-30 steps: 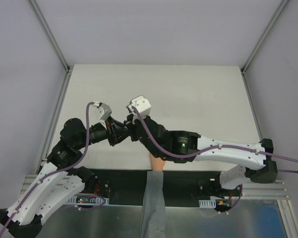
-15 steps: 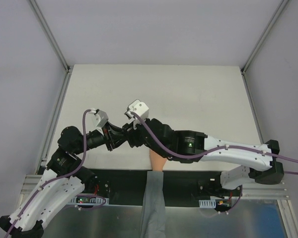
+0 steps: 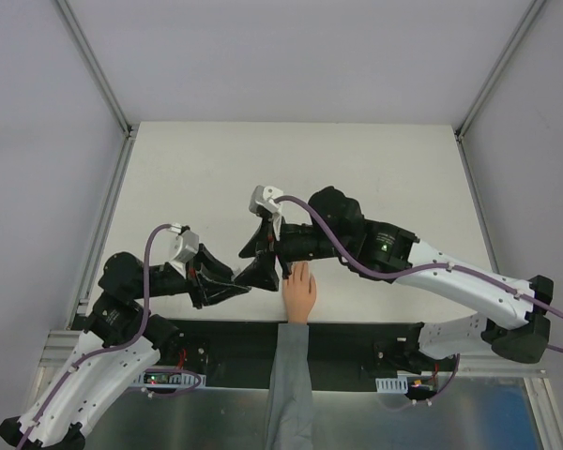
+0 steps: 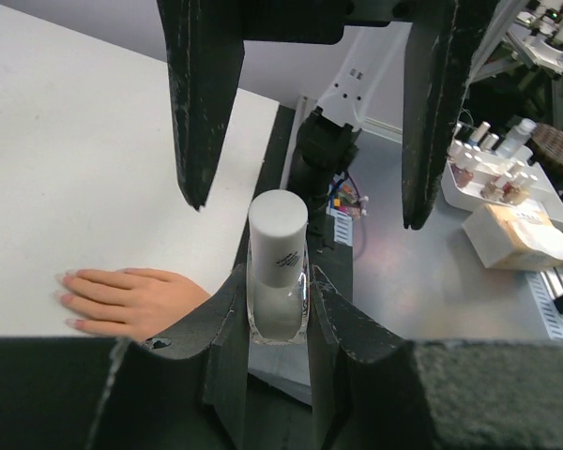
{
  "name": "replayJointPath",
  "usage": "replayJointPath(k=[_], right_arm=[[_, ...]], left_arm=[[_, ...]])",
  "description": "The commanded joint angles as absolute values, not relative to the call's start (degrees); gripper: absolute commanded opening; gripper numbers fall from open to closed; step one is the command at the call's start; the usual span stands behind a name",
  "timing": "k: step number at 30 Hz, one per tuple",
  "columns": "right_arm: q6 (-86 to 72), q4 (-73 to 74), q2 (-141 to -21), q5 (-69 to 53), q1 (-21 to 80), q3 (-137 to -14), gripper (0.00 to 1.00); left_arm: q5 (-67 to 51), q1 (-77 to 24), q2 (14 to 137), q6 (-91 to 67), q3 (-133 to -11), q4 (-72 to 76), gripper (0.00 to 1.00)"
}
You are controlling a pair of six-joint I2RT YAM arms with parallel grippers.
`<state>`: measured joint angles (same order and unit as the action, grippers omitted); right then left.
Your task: Paint the nails
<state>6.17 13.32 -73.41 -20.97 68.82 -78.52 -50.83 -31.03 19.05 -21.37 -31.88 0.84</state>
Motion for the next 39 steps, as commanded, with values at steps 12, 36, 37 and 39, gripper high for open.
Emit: replayJointPath(k=[12, 36, 37, 39], right_arm=[[2.5, 3.2, -77.7, -41.3, 67.2, -78.8, 0.33], [-3.3, 20.2, -84.1, 56.7, 89.0, -88.6, 0.01], [-2.6, 19.4, -84.3, 54.4, 89.0, -88.6, 0.01], [-0.4, 17.7, -84.1, 52.6, 88.9, -88.6, 0.01]], left_arm=[[-57.3, -30.7, 17.9, -24.3, -35.5, 5.0, 0.00], [-11.9, -30.7, 28.9, -13.8, -41.1, -3.9, 0.00], [-12.7, -30.7, 28.9, -13.9, -41.0, -3.7, 0.00], [-15.3, -30.7, 28.3, -14.0, -40.5, -3.7, 0.00]])
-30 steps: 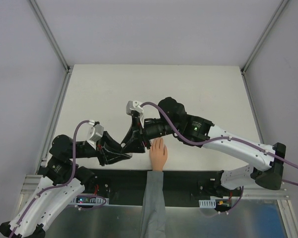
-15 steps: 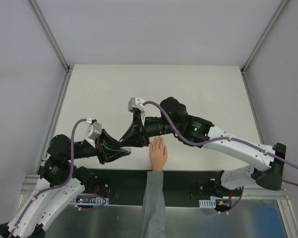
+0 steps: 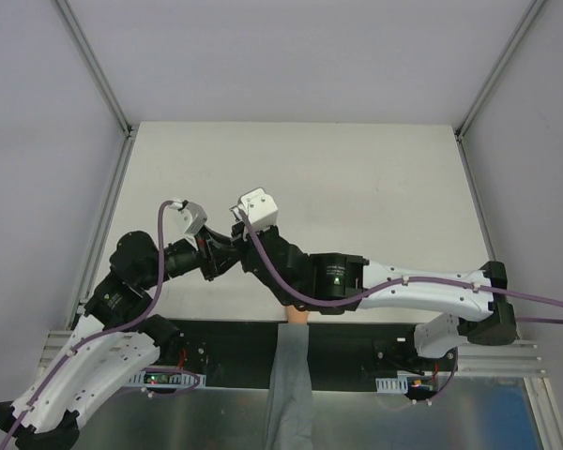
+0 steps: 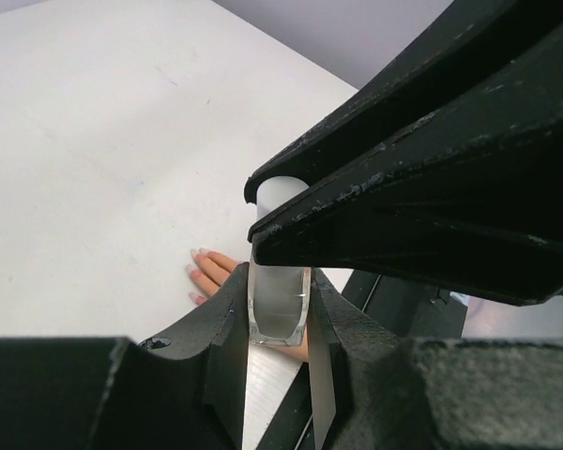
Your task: Paint the nails
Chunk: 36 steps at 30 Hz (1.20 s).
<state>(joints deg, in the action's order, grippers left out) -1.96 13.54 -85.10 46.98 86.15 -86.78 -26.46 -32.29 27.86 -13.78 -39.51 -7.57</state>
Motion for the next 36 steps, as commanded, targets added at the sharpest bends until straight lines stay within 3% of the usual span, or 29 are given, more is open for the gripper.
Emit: replayJointPath(k=[1, 4, 7, 11, 14, 15, 18, 21, 30, 36], right_arm=[[-0.4, 17.7, -83.6, 51.0, 88.7, -88.6, 0.01], [3.4, 16.9, -80.7, 44.0, 87.5, -87.3, 0.09], [5.2, 17.0, -78.0, 31.4, 84.9, -85.5, 0.28], [7.0, 18.5, -73.9, 10.5, 79.8, -84.1, 0.64], [8.5, 18.6, -72.9, -9.6, 75.2, -83.1, 0.71], [9.1, 18.9, -72.9, -18.3, 73.2, -83.1, 0.72], [12.1, 18.9, -73.5, -29.1, 71.3, -82.6, 0.71], [12.4, 17.8, -74.3, -33.8, 69.8, -82.4, 0.68], [10.5, 13.6, -77.9, -39.6, 68.6, -82.0, 0.55], [10.3, 13.4, -79.2, -40.9, 68.5, -82.0, 0.40]], left_arm=[[-16.4, -30.7, 27.9, -14.0, -40.2, -3.8, 0.00], [-21.6, -30.7, 25.1, -13.9, -38.1, -3.8, 0.00], [-29.2, -30.7, 21.6, -14.0, -35.4, -4.1, 0.00], [-38.9, -30.7, 18.7, -16.1, -33.1, -4.0, 0.00], [-46.0, -30.7, 17.9, -17.7, -33.0, -4.0, 0.00], [-48.7, -30.7, 17.8, -17.8, -33.0, -3.9, 0.00], [-52.3, -30.7, 17.1, -18.8, -33.7, -3.2, 0.00], [-56.5, -30.7, 17.1, -19.8, -34.2, -2.3, 0.00], [-59.1, -30.7, 16.6, -20.8, -34.8, -0.4, 0.00], [-59.2, -30.7, 17.1, -20.7, -35.3, -0.2, 0.00]])
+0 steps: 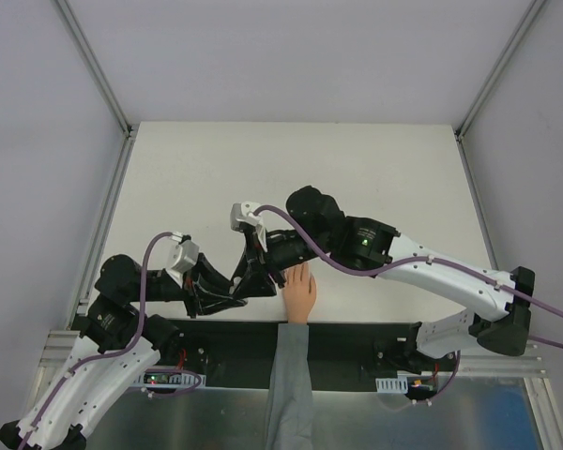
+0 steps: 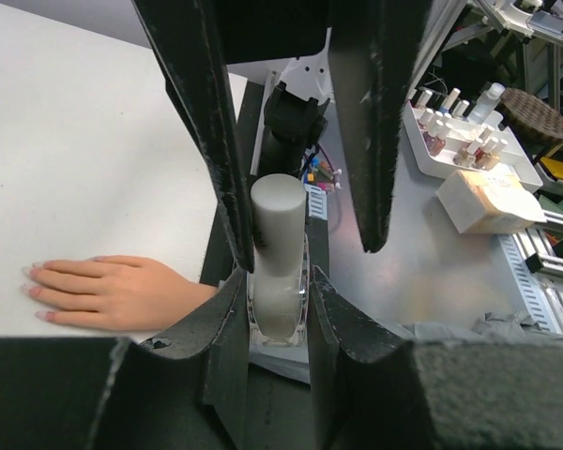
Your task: Paint the nails
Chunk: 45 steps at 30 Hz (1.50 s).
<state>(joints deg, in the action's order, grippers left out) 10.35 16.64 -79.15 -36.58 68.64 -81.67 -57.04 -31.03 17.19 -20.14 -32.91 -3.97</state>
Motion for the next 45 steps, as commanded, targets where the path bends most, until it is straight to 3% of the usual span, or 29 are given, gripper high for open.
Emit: replayJointPath(k=[1, 7, 13, 16, 17, 18, 21, 25, 31, 34, 35, 38, 39, 42, 45], right_arm=[[10.1, 13.4, -79.4, -41.0, 68.4, -81.9, 0.35], [9.6, 13.4, -78.8, -39.9, 68.5, -80.5, 0.03], [8.0, 13.7, -76.5, -29.7, 69.1, -77.3, 0.00], [6.6, 23.1, -77.4, -0.8, 74.6, -80.3, 0.01], [4.2, 26.1, -78.4, 25.1, 76.5, -82.4, 0.01], [-4.2, 29.6, -79.2, 35.0, 78.1, -85.2, 0.01], [-10.3, 28.7, -79.4, 45.1, 81.6, -83.4, 0.01], [-10.6, 27.3, -80.3, 42.1, 81.7, -84.7, 0.01], [-7.1, 23.2, -78.0, 33.8, 80.0, -83.5, 0.01], [-5.6, 21.9, -77.5, 26.2, 78.3, -83.2, 0.01], [-4.5, 22.0, -77.7, 18.7, 77.6, -84.2, 0.02], [-2.5, 22.0, -76.6, 6.0, 74.6, -84.1, 0.40], [-2.1, 21.5, -76.0, 3.6, 73.7, -82.8, 0.60], [0.0, 17.0, -73.0, -11.6, 69.9, -79.0, 0.71], [3.3, 13.5, -72.7, -28.4, 66.1, -77.6, 0.72]], left_arm=[[-59.1, -30.7, 17.2, -20.6, -35.5, 1.1, 0.00], [-50.9, -30.7, 17.8, -18.9, -36.4, 0.9, 0.00], [-35.1, -30.7, 21.0, -11.0, -38.3, -6.3, 0.00], [-18.0, -30.7, 23.5, -10.5, -39.8, -8.2, 0.00], [-10.7, -30.7, 24.5, -11.2, -40.2, -8.3, 0.00], [-8.7, -30.7, 25.7, -12.4, -40.5, -8.7, 0.00], [-7.9, -30.7, 30.8, -14.9, -41.8, -7.7, 0.00], [-14.4, -30.7, 34.5, -15.6, -41.9, -6.6, 0.00], [-21.7, -30.7, 29.3, -15.0, -37.6, -6.5, 0.00], [-27.8, -30.7, 26.5, -15.7, -36.1, -6.5, 0.00], [-29.3, -30.7, 25.8, -15.8, -35.9, -6.2, 0.00], [-38.8, -30.7, 24.7, -15.9, -35.8, -6.2, 0.00], [-41.5, -30.7, 24.8, -15.9, -35.9, -6.2, 0.00], [-52.9, -30.7, 25.0, -16.8, -35.9, -5.8, 0.00], [-57.9, -30.7, 24.1, -17.8, -35.0, -5.2, 0.00]])
